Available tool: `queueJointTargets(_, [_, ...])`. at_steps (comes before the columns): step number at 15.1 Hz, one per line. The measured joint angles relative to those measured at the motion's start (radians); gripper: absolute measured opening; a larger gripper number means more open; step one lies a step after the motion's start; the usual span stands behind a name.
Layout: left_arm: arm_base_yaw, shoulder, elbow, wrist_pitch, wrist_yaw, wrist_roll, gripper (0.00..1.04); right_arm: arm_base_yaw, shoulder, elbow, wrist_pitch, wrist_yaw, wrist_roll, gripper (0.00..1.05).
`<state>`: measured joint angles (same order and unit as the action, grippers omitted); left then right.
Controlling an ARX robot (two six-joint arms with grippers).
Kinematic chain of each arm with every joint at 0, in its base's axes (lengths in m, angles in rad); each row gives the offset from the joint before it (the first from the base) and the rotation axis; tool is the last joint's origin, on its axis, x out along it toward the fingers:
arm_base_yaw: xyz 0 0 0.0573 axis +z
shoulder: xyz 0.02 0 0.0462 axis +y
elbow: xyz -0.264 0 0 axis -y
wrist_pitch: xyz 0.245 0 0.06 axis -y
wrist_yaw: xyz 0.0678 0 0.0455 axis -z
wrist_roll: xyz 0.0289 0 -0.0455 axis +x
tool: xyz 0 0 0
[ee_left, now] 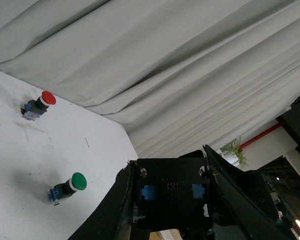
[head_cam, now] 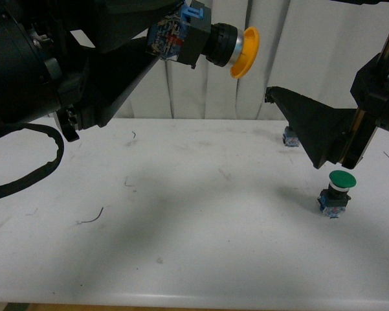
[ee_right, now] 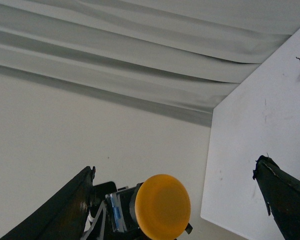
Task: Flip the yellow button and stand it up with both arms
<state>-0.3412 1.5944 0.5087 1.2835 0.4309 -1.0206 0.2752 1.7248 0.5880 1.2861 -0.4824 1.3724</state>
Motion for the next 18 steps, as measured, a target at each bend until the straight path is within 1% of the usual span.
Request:
queueJointTargets(4, [0.004,0.000,0.000,0.000,0.000,0.000,0.35,0.029,0.035,0.036,0.000,0.032,0.033,0.98])
queueJointTargets(10, [0.011,0.000,-0.004,0.000,0.004,0.001,0.35,0.139,0.076,0.052,-0.002,0.039,0.040,0.98])
queueJointTargets(13, [0.021,0.000,-0.009,0.000,0.008,0.004,0.35,0.150,0.081,0.064,-0.001,0.037,0.041,0.98])
queueJointTargets(14, [0.021,0.000,-0.009,0.000,0.009,0.004,0.35,0.150,0.081,0.068,-0.001,0.036,0.042,0.93])
queueJointTargets(15, [0.021,0.000,-0.009,0.000,0.012,0.003,0.35,0.150,0.081,0.073,-0.001,0.037,0.041,0.84])
queueJointTargets(16, [0.021,0.000,-0.009,0.000,0.014,0.003,0.35,0.150,0.081,0.078,-0.001,0.037,0.042,0.81])
queueJointTargets(18, [0.023,0.003,-0.009,-0.005,0.015,0.004,0.35,0.151,0.085,0.083,0.006,0.037,0.041,0.58])
